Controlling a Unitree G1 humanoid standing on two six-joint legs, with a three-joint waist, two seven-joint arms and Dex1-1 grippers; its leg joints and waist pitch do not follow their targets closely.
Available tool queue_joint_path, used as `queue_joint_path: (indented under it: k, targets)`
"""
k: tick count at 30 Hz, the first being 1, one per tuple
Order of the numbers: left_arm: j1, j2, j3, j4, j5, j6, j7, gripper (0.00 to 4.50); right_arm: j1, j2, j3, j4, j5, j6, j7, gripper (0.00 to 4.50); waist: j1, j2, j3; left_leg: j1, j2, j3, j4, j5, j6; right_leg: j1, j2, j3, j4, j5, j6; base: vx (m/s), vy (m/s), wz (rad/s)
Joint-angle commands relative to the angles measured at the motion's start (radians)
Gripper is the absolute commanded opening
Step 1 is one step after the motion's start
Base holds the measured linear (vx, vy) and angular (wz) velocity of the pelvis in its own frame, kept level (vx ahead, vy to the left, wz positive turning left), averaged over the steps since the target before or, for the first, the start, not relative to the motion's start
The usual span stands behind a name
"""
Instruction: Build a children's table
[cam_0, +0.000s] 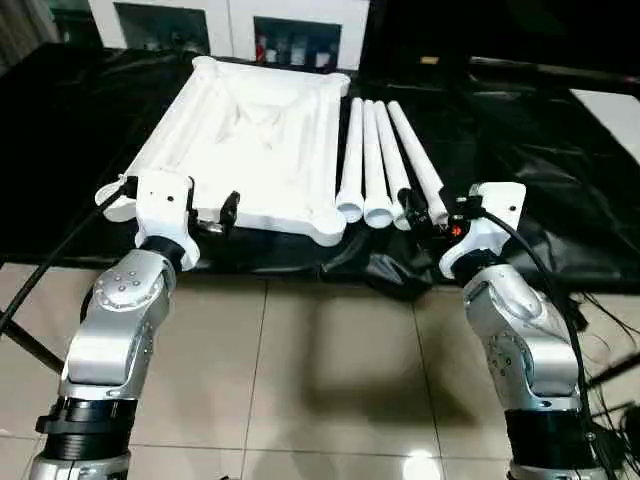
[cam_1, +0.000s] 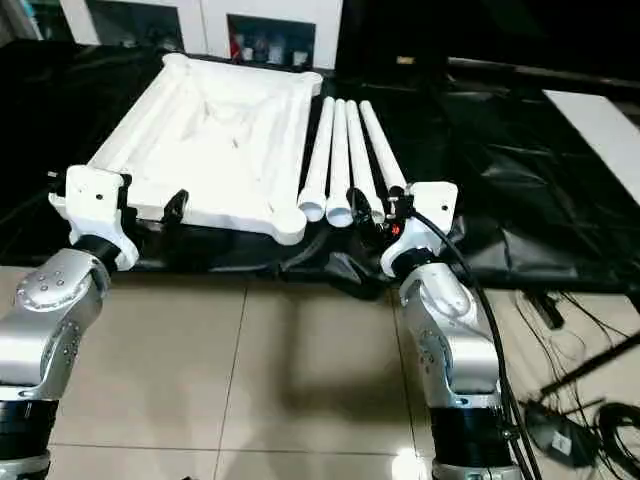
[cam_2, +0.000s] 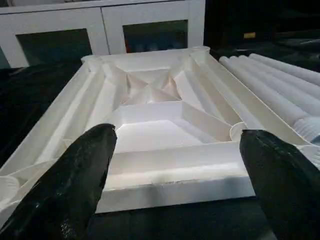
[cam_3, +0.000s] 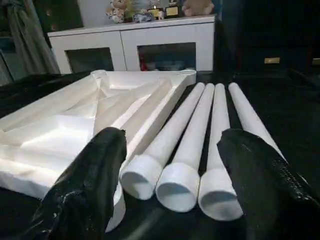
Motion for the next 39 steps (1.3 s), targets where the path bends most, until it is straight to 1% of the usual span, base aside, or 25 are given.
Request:
queue_joint_path:
  k: [1,7,9,11,13,14,15,17,18,20,22,23,24,25,26,28,29,30,31,32,34,35,37,38,39]
  targets:
    - [-0.01,-0.002,-0.008,0.015,0.007,-0.007,-0.008,4.4,0.009,0.002,0.001,0.005,-0.005,-0.007,-0.002,3.3,0.009,0.013,-0.093,0.026,-0.015,-0.008,-0.021,0.277,0.275,0.065,0.022,0.025,-0.005,0.469,-0.136,0.102,-0.062,0.16]
    - [-0.017,-0.01,-0.009,0.049,0.01,-0.025,-0.018,4.4,0.009,0.01,-0.014,0.008,0.004,0.009,-0.016,3.3,0.016,0.01,-0.088,0.042,-0.013,-0.038,-0.009,0.276,0.27,0.077,0.055,0.048,0.014,0.538,0.014,0.064,-0.072,0.14]
    - [-0.021,-0.009,-0.015,0.056,0.013,-0.027,-0.023,4.4,0.007,0.009,-0.015,0.014,0.005,0.006,-0.017,3.3,0.041,0.011,-0.077,-0.011,-0.037,-0.017,-0.01,0.134,0.169,0.124,0.054,0.083,-0.021,0.553,0.051,0.017,-0.029,0.06]
    - [-0.031,-0.015,-0.016,0.061,0.009,-0.026,-0.028,4.4,0.001,0.008,-0.014,0.023,-0.007,-0.001,-0.022,3.3,0.043,0.028,-0.077,0.029,0.001,-0.031,-0.039,0.064,0.083,0.102,0.061,0.067,-0.015,0.488,0.071,0.0,0.0,0.0]
    - [-0.031,-0.017,-0.017,0.06,0.006,-0.025,-0.032,4.4,-0.002,0.008,-0.013,0.026,-0.011,-0.005,-0.02,3.3,-0.009,0.035,-0.087,0.161,0.111,-0.134,-0.059,0.183,0.278,-0.055,0.015,0.018,0.076,0.282,0.066,0.047,-0.08,0.05]
    - [-0.031,-0.018,-0.018,0.06,0.005,-0.025,-0.033,4.4,-0.004,0.008,-0.014,0.027,-0.013,-0.005,-0.018,3.3,-0.035,0.034,-0.097,0.238,0.192,-0.206,-0.06,0.285,0.457,-0.168,-0.049,0.018,0.127,-0.005,0.037,0.032,-0.103,-0.11]
    - [-0.028,-0.019,-0.018,0.059,0.005,-0.026,-0.032,4.4,-0.006,0.009,-0.016,0.029,-0.012,-0.007,-0.018,3.3,-0.04,0.026,-0.095,0.221,0.203,-0.217,-0.068,0.321,0.496,-0.173,-0.071,0.033,0.135,-0.055,0.026,-0.039,-0.067,-0.25]
    - [-0.023,-0.023,-0.017,0.059,0.005,-0.029,-0.032,4.4,-0.009,0.01,-0.018,0.031,-0.011,-0.009,-0.019,3.3,0.044,-0.046,-0.038,-0.026,-0.059,-0.019,0.057,-0.008,0.235,0.039,-0.104,0.164,-0.097,-0.133,-0.005,-0.054,-0.048,-0.15]
    - [-0.023,-0.023,-0.017,0.059,0.005,-0.029,-0.032,4.4,-0.009,0.01,-0.018,0.031,-0.011,-0.009,-0.019,3.3,0.051,-0.037,-0.063,-0.082,-0.032,-0.047,0.126,-0.011,0.118,0.113,-0.158,0.197,-0.101,-0.264,-0.095,0.0,0.0,0.0]
    - [-0.017,-0.026,-0.017,0.056,0.005,-0.031,-0.037,4.4,-0.004,0.012,-0.016,0.026,-0.013,-0.009,-0.02,3.3,0.041,-0.013,-0.05,-0.103,-0.013,-0.053,0.086,0.071,0.03,0.103,-0.11,0.144,-0.096,-0.109,-0.233,0.029,0.007,-0.02]
    - [-0.017,-0.028,-0.014,0.054,0.005,-0.031,-0.041,4.4,-0.001,0.015,-0.015,0.027,-0.014,-0.011,-0.02,3.3,-0.001,0.059,-0.053,-0.039,0.033,-0.068,-0.074,0.062,0.034,0.074,-0.002,-0.005,-0.07,-0.108,-0.225,0.076,0.05,0.01]
    - [-0.017,-0.028,-0.013,0.053,0.005,-0.03,-0.042,4.4,-0.001,0.015,-0.014,0.028,-0.014,-0.011,-0.021,3.3,-0.025,0.075,-0.061,-0.005,0.051,-0.109,-0.086,0.063,0.072,0.05,0.04,-0.035,-0.011,-0.085,-0.194,0.148,0.071,-0.08]
    - [-0.018,-0.027,-0.012,0.053,0.005,-0.029,-0.042,4.4,-0.002,0.016,-0.013,0.03,-0.014,-0.012,-0.022,3.3,-0.06,0.087,-0.101,0.168,0.109,-0.197,-0.062,0.071,0.253,-0.097,0.028,-0.047,0.088,-0.089,-0.12,0.184,0.038,-0.1]
    - [-0.018,-0.027,-0.012,0.053,0.005,-0.029,-0.042,4.4,-0.002,0.016,-0.013,0.03,-0.014,-0.012,-0.022,3.3,-0.076,0.078,-0.11,0.167,0.124,-0.221,-0.057,0.142,0.348,-0.114,0.018,-0.044,0.114,-0.08,-0.069,0.184,0.038,-0.1]
    - [-0.016,-0.028,-0.011,0.052,0.006,-0.029,-0.043,4.4,-0.002,0.018,-0.012,0.031,-0.013,-0.011,-0.022,3.3,-0.061,0.062,-0.097,0.129,0.123,-0.194,-0.053,0.244,0.432,-0.16,-0.006,-0.028,0.15,-0.014,0.018,0.128,0.003,0.01]
    - [-0.014,-0.029,-0.01,0.052,0.008,-0.03,-0.045,4.4,-0.001,0.019,-0.01,0.031,-0.013,-0.012,-0.022,3.3,-0.058,0.054,-0.09,0.112,0.106,-0.168,-0.065,0.262,0.441,-0.175,-0.009,-0.022,0.149,0.04,0.044,0.07,-0.002,-0.03]
    - [-0.013,-0.03,-0.009,0.052,0.009,-0.03,-0.046,4.4,0.0,0.019,-0.009,0.03,-0.013,-0.012,-0.022,3.3,-0.052,0.023,-0.077,0.077,0.08,-0.12,-0.083,0.162,0.398,-0.157,-0.025,-0.003,0.094,0.132,-0.007,0.064,-0.025,-0.07]
    - [-0.011,-0.03,-0.012,0.052,0.009,-0.031,-0.045,4.4,0.001,0.02,-0.01,0.031,-0.013,-0.011,-0.021,3.3,-0.038,-0.035,-0.079,0.019,-0.004,-0.051,-0.052,-0.07,0.272,-0.068,-0.063,0.061,-0.027,0.133,-0.043,0.039,-0.081,0.03]
    - [-0.011,-0.03,-0.012,0.052,0.009,-0.031,-0.045,4.4,0.001,0.02,-0.01,0.031,-0.013,-0.011,-0.021,3.3,-0.007,-0.051,-0.071,-0.009,-0.048,-0.022,0.0,-0.155,0.202,-0.034,-0.098,0.107,-0.091,-0.145,-0.038,0.039,-0.081,0.03]
    - [-0.01,-0.03,-0.013,0.051,0.008,-0.032,-0.044,4.4,0.002,0.02,-0.012,0.03,-0.013,-0.01,-0.02,3.3,0.013,-0.048,-0.085,-0.042,-0.049,-0.042,0.102,-0.097,0.109,0.025,-0.174,0.164,-0.12,-0.431,-0.118,0.051,-0.105,0.05]
    - [-0.004,-0.031,-0.016,0.053,0.008,-0.035,-0.045,4.4,0.008,0.022,-0.013,0.027,-0.016,-0.008,-0.02,3.3,0.024,-0.024,-0.075,-0.092,-0.029,-0.067,0.117,-0.01,0.027,0.048,-0.167,0.161,-0.103,-0.376,-0.232,0.084,-0.065,-0.04]
    - [-0.001,-0.032,-0.017,0.053,0.008,-0.036,-0.045,4.4,0.011,0.022,-0.014,0.025,-0.016,-0.007,-0.019,3.3,0.016,0.004,-0.068,-0.051,-0.014,-0.063,0.083,-0.008,-0.034,0.011,-0.108,0.163,-0.106,-0.322,-0.31,0.072,-0.025,-0.05]
    - [0.001,-0.035,-0.015,0.052,0.011,-0.037,-0.048,4.4,0.015,0.02,-0.012,0.023,-0.014,-0.007,-0.023,3.3,0.008,0.044,-0.057,0.025,0.031,-0.037,-0.044,-0.063,-0.096,-0.036,-0.009,0.078,-0.081,-0.248,-0.27,0.075,0.038,-0.13]
    - [0.003,-0.038,-0.015,0.051,0.013,-0.037,-0.05,4.4,0.018,0.019,-0.01,0.021,-0.012,-0.008,-0.025,3.3,-0.03,0.071,-0.063,0.116,0.124,-0.107,-0.104,-0.198,-0.114,-0.117,0.025,0.019,0.035,-0.151,-0.194,0.087,0.077,-0.26]
    - [0.003,-0.038,-0.015,0.051,0.013,-0.037,-0.051,4.4,0.019,0.019,-0.01,0.02,-0.012,-0.008,-0.027,3.3,-0.04,0.067,-0.066,0.145,0.152,-0.119,-0.114,-0.24,-0.093,-0.141,0.006,0.005,0.067,-0.087,-0.171,0.097,0.049,-0.25]
